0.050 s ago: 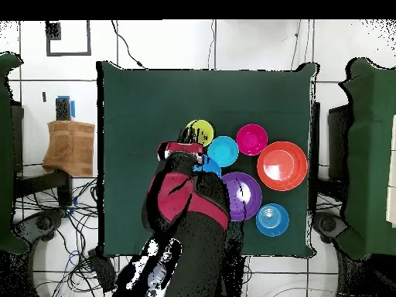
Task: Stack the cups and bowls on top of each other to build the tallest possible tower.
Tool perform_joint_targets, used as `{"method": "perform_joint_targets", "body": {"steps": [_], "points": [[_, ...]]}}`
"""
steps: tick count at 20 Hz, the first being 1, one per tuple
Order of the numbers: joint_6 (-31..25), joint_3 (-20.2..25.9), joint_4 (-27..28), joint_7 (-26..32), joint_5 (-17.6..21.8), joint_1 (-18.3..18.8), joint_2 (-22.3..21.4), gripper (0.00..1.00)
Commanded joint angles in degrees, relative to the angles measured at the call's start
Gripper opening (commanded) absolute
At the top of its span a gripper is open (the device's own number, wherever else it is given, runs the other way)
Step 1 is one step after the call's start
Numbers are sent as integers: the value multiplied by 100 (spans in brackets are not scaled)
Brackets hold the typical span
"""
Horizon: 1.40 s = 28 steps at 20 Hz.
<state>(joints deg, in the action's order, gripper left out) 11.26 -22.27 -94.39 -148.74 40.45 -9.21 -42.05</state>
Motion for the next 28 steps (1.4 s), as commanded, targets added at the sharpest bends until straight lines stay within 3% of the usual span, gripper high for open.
{"method": "perform_joint_targets", "body": {"steps": [1, 13, 18, 28], "points": [[-714, 918, -302, 57, 144, 208, -322, 0], [450, -177, -258, -102, -343, -389, 538, 0], [745, -411, -293, -92, -543, -518, 779, 0], [763, -334, -288, -99, -476, -415, 799, 0]]}}
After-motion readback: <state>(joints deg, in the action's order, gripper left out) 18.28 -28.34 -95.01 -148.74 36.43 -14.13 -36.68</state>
